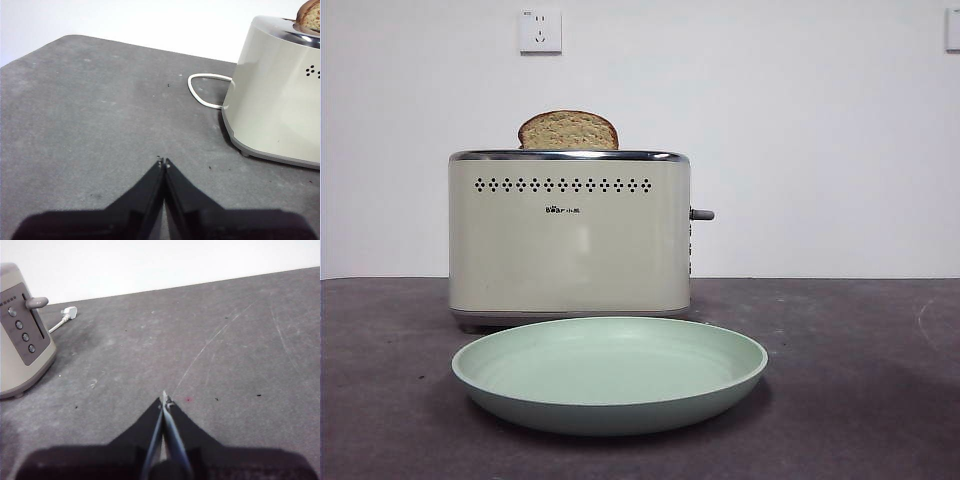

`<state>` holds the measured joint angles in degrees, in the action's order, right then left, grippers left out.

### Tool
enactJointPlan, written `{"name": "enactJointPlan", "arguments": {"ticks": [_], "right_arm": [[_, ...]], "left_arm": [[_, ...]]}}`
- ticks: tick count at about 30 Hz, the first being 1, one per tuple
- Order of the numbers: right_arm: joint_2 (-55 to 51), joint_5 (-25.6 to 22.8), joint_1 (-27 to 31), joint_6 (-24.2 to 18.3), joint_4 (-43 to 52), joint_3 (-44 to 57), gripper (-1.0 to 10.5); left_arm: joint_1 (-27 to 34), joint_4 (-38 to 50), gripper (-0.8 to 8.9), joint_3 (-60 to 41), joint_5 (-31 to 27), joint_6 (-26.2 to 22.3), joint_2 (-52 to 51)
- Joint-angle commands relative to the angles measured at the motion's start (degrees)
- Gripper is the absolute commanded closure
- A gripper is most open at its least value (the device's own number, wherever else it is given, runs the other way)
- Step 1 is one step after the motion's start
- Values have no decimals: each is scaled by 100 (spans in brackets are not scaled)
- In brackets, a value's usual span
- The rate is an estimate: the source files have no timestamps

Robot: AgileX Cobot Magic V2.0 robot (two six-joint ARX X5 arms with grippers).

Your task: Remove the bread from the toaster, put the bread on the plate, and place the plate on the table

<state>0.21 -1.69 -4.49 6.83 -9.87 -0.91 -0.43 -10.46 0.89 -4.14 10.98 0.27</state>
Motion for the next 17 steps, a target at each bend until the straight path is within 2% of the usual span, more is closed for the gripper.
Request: {"name": "enactJointPlan", "arguments": {"ticks": [1, 4, 6, 10, 12, 13, 17], "right_arm": [[-11, -22, 4, -24, 28, 63, 946], [-11, -17, 4, -11, 208, 63, 946], [-11, -17, 4, 184, 223, 61, 946], [-11, -7, 4, 1117, 588, 57, 946], [-11, 98, 0, 1652, 949, 0, 948], [-9, 208, 0, 1784, 1104, -79, 955], [199, 428, -2, 1801, 1016, -734, 958]], "left_arm": [[15, 59, 817, -72, 11, 2, -9], [15, 267, 817, -72, 9, 2, -9], [15, 503, 817, -72, 35, 175, -9], [15, 979, 819, -50, 531, 835, -9], [15, 1084, 820, 26, 863, 1108, -9], [15, 1058, 819, 109, 994, 1217, -7], [15, 549, 820, 713, 1209, 1344, 66]]}}
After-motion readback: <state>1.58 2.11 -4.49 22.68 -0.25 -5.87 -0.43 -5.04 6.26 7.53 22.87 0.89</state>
